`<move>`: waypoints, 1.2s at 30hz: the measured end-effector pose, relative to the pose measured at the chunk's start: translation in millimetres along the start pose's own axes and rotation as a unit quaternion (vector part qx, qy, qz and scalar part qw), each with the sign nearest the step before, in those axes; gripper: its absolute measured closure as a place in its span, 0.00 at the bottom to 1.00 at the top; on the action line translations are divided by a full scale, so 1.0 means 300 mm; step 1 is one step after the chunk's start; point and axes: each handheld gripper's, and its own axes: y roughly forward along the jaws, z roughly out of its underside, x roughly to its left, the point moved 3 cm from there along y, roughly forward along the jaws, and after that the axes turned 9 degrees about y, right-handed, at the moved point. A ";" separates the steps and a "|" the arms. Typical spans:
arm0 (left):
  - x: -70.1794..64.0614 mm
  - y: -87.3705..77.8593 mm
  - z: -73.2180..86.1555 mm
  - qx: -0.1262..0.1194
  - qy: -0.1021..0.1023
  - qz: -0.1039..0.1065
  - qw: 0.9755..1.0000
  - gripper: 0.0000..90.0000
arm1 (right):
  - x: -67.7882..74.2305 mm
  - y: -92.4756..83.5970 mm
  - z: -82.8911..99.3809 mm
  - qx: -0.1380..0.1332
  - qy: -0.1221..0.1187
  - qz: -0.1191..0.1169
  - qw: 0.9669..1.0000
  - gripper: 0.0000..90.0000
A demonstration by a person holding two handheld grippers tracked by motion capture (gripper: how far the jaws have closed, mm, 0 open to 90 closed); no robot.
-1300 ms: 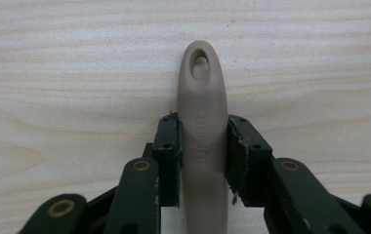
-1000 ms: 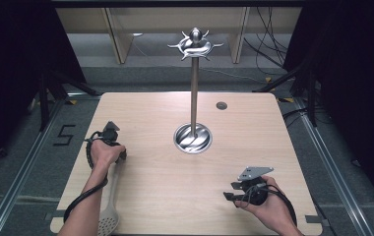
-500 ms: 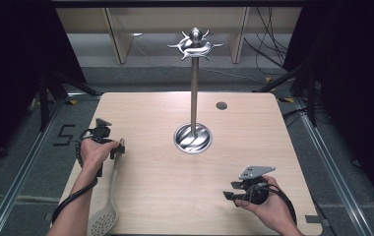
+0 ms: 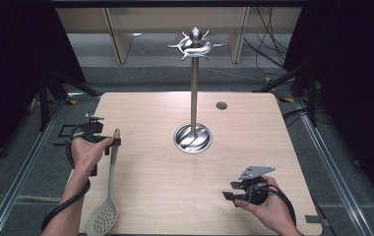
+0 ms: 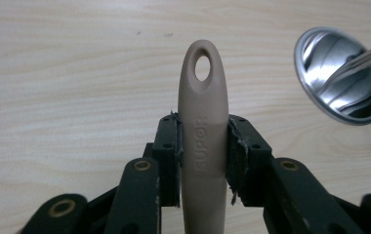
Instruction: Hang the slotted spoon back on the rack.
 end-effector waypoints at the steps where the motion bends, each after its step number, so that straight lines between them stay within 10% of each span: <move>1: -0.004 -0.009 -0.003 -0.010 -0.001 -0.001 1.000 0.75 | 0.000 0.003 0.000 -0.006 0.001 -0.001 1.000 0.57; 17: -0.026 -0.133 -0.013 -0.100 0.016 0.014 0.995 0.75 | 0.004 0.003 0.001 -0.004 0.006 0.000 1.000 0.57; 27: -0.053 -0.221 -0.045 -0.183 0.022 0.027 0.982 0.75 | 0.005 -0.007 -0.003 -0.002 -0.001 -0.001 1.000 0.57; 36: -0.078 -0.282 -0.088 -0.272 0.027 0.031 0.961 0.75 | 0.011 -0.009 -0.007 -0.012 -0.006 -0.001 1.000 0.57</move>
